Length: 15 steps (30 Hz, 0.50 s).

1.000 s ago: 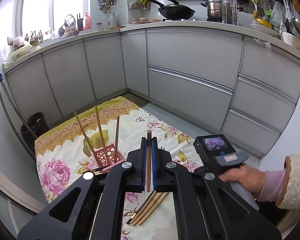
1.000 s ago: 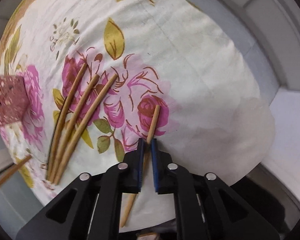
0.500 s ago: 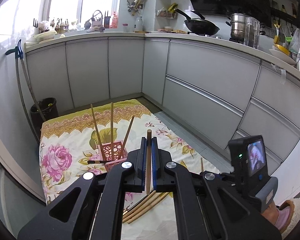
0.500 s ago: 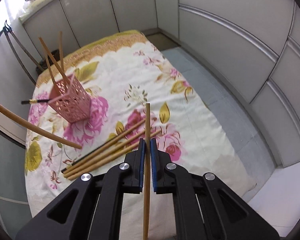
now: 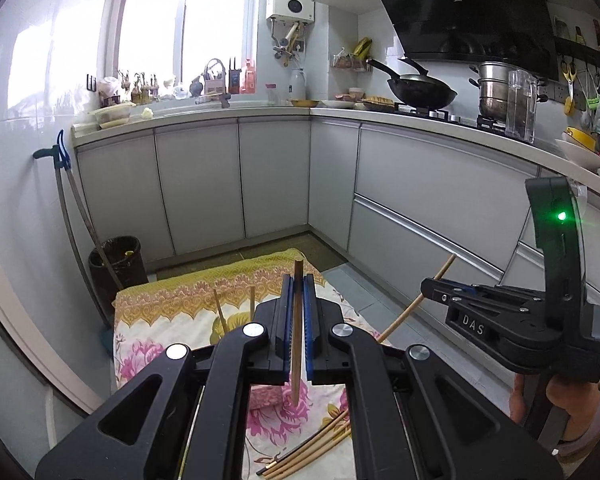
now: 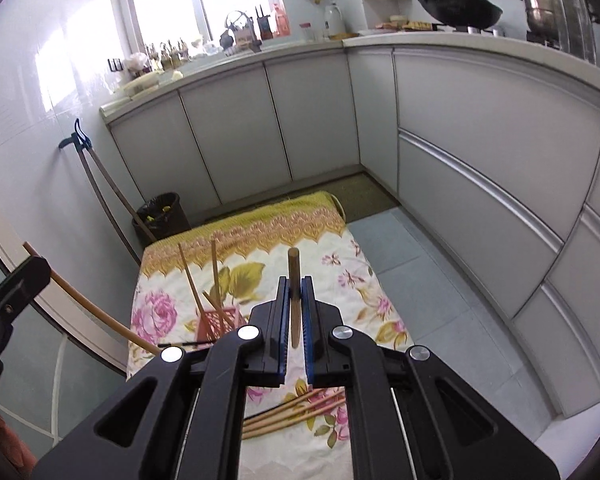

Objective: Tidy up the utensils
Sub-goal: 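Carry both chopsticks upright above the pink holder with both tools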

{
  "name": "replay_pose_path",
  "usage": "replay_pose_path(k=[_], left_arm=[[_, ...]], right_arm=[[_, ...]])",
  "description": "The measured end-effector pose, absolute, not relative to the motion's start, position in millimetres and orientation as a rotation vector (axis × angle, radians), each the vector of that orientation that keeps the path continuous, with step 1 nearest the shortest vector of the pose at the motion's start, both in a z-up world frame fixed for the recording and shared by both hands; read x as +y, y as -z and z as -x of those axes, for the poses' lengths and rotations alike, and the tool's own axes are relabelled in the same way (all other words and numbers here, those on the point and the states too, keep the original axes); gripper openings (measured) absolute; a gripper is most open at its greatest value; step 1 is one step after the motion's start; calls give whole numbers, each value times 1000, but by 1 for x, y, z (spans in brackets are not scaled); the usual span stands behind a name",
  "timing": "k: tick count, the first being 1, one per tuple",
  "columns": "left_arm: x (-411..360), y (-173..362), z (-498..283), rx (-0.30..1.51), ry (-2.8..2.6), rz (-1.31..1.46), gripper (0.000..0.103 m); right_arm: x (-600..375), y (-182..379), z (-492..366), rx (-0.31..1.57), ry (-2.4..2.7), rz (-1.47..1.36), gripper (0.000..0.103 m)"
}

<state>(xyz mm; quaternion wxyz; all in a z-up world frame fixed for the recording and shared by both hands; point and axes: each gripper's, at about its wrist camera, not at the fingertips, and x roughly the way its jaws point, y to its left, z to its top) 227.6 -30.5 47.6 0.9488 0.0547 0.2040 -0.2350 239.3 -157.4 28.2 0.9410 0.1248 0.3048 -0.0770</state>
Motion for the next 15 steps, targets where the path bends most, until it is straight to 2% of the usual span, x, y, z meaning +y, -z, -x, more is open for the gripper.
replay_pose_path(k=[8,15], left_arm=[[-29,-69,-253,382,393,-114,4],[-22,-41,-298,439,328,-57,4]], right_arm=[[-138,-77,-252,542,75,-238,6],[-114,-66,-270,542,22,-231,6]])
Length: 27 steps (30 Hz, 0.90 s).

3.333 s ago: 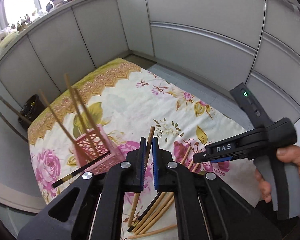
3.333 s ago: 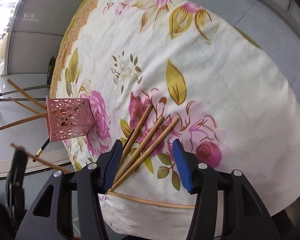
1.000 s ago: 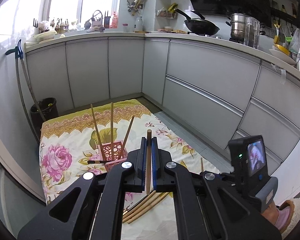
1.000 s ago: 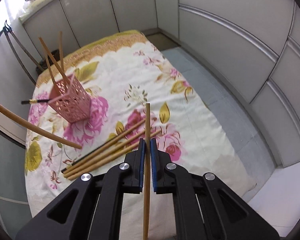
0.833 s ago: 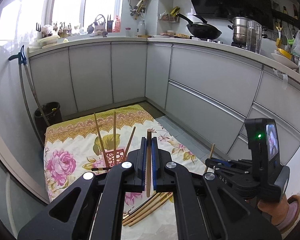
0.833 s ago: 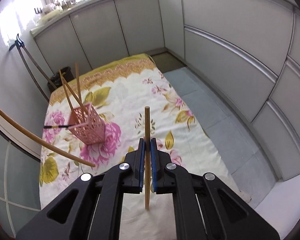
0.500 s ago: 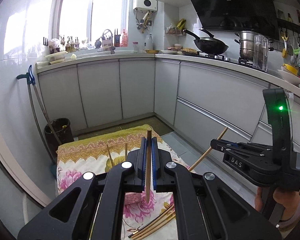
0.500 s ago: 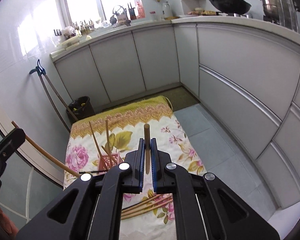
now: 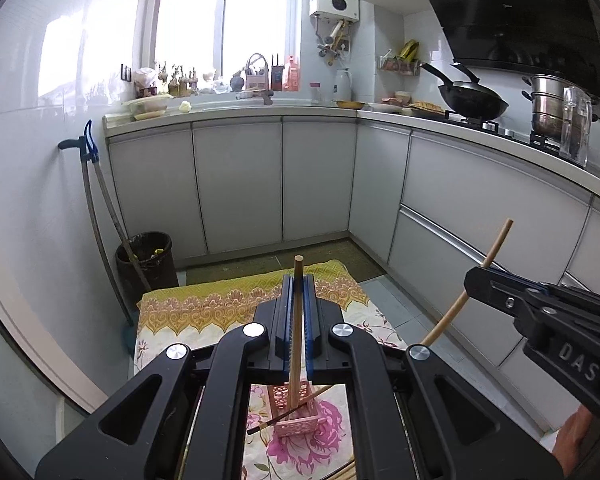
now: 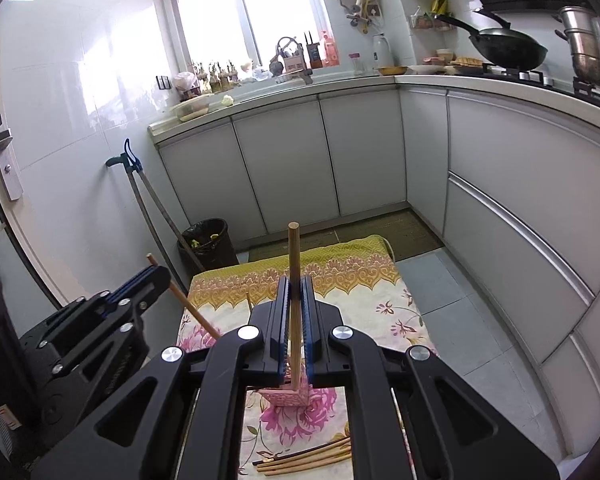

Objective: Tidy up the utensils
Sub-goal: 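Carry both chopsticks upright above the pink holder with both tools, then insert the chopsticks into the pink holder and open both tools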

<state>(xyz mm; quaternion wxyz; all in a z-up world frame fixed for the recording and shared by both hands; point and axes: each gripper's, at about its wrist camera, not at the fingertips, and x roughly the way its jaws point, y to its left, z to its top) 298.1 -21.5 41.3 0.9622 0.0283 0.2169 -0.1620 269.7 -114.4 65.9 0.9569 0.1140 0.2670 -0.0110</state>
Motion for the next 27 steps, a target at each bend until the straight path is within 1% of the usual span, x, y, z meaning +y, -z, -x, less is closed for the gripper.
replay_pose_path(k=[5,12,17,22,27], left_arm=[[-16,-8,-328,485,272,-38,4],[-3,38,-356,605,266,42,5],[13,31,-353,586,261,87,5],[31,9,-331,488,262,146,11],[47,-4,-311,427,281,195,12]], right_arm=[[-107,-43,-286,561,-5,-238,6],[-106,-17,-306,593,-16,-261,6],[-101,-4,-317,605,-17,-255,6],[-89,9,-327,597,-17,-228,6],[-80,33,-339,601,-13,-208,6]])
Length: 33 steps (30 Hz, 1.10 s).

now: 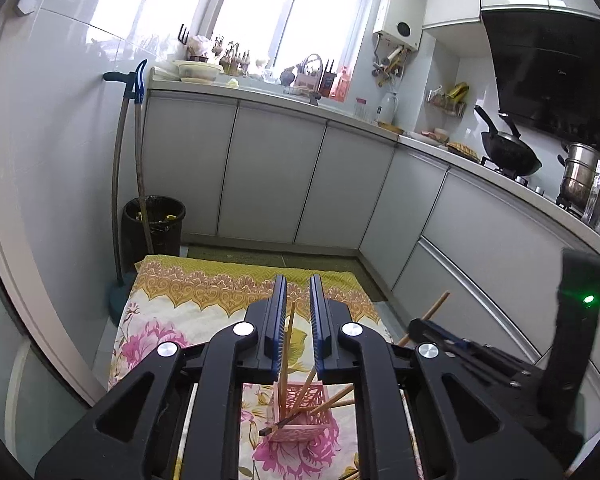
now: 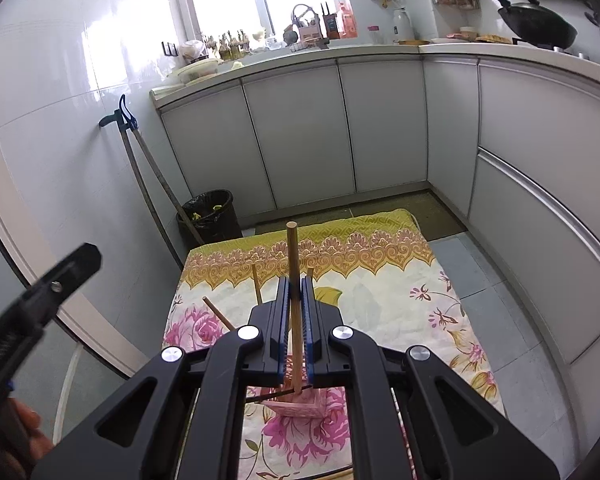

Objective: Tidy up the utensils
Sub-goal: 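Insert the chopsticks into the pink holder and open both tools, then grasp a chopstick from the pile with the left tool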

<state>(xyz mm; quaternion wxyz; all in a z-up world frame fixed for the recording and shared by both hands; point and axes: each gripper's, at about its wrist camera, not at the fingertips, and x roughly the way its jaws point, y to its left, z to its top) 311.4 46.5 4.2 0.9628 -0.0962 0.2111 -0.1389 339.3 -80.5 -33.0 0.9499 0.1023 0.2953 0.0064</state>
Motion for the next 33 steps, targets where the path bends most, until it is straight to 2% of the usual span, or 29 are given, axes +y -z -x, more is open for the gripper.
replay_pose_path(k=[7,8,9,11,13,14,16,18,20,24,33], left_arm=[[59,2,-290,396,261,252,17],[58,4,-288,395,252,245,18],[58,5,-285,397,248,234,19],[60,7,-280,398,244,226,23],[65,8,-275,393,241,232,28],[67,7,-270,380,243,235,30],[69,6,-261,350,252,238,39],[67,5,-251,333,276,234,50],[59,5,-243,330,314,205,56],[26,9,-221,349,415,111,72],[-66,23,-214,582,767,-65,75]], right_arm=[[-80,79,-346,636,-3,-229,8],[-80,82,-344,634,0,-232,16],[-79,84,-341,625,2,-236,36],[-80,82,-332,589,13,-248,53],[-82,72,-319,539,36,-245,53],[-83,67,-311,524,59,-233,57],[-87,56,-293,508,144,-197,68],[-94,51,-274,503,270,-140,83],[-105,51,-256,472,381,-81,95],[-148,68,-240,523,561,-44,96],[-269,136,-222,799,581,-298,96]])
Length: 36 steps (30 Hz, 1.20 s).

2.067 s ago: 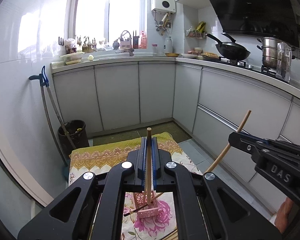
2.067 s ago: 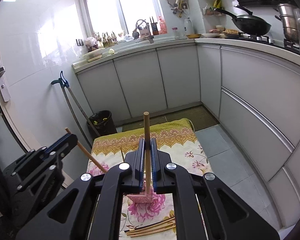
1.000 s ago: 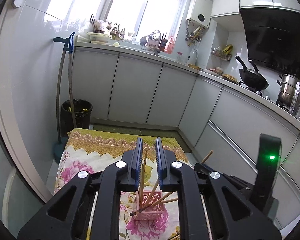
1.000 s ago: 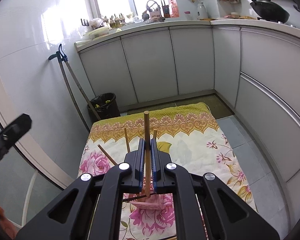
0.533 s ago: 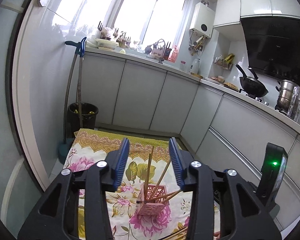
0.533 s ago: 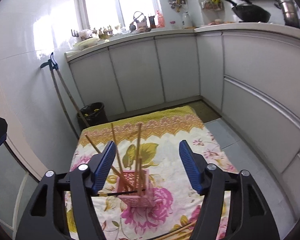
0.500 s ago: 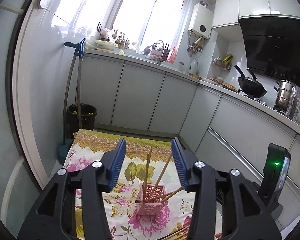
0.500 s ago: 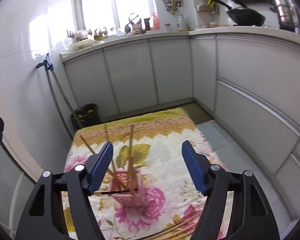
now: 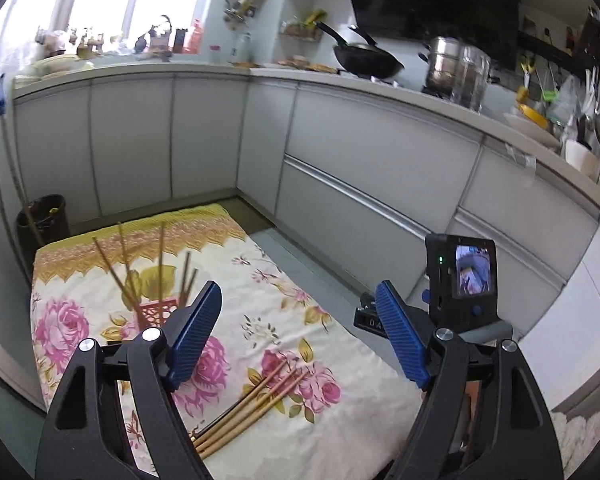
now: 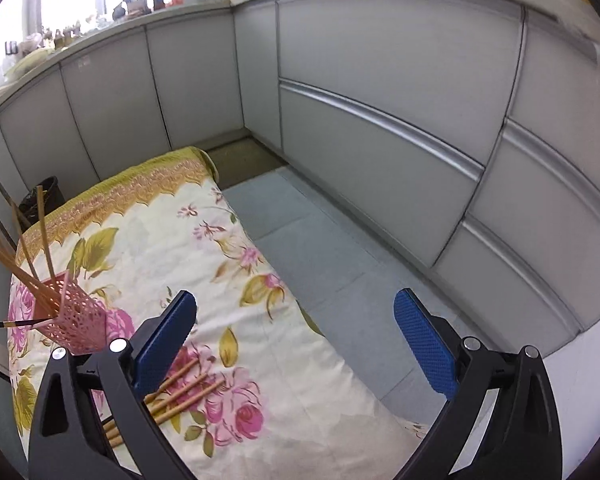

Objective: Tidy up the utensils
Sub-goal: 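Grasp a chopstick from the pile with the left tool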

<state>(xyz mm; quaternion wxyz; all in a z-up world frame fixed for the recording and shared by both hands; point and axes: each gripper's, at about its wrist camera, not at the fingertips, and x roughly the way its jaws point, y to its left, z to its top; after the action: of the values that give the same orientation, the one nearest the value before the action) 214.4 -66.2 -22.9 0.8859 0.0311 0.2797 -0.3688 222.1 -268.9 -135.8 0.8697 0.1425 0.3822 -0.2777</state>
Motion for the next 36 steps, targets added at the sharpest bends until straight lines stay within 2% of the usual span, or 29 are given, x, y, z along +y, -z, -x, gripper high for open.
replay_pose_path(k=[1,2,9,11,14,18,31,36], left_arm=[[-80,28,-219,620,784,-103,73],[-94,36,-225,670,797,-144,67],[-170,129,-277,1001,757,-393,12],[-186,161,-292,1090,749,-465,7],[-200,205,-312,1219,742,-563,6],[-208,240,-325,1293,739,-650,6],[-206,287,-344,1354,728,-720,6],[-203,292,-351,1355,739,-725,10]], right_arm=[[-276,139,-220,817,577,-320,96],[-284,144,-218,838,573,-340,96],[-321,171,-212,949,509,-501,96],[-324,177,-213,972,465,-545,96],[-321,186,-218,1017,388,-602,96],[-310,194,-225,1054,324,-627,96],[-301,192,-229,1053,320,-614,96],[-299,191,-229,1050,317,-612,96]])
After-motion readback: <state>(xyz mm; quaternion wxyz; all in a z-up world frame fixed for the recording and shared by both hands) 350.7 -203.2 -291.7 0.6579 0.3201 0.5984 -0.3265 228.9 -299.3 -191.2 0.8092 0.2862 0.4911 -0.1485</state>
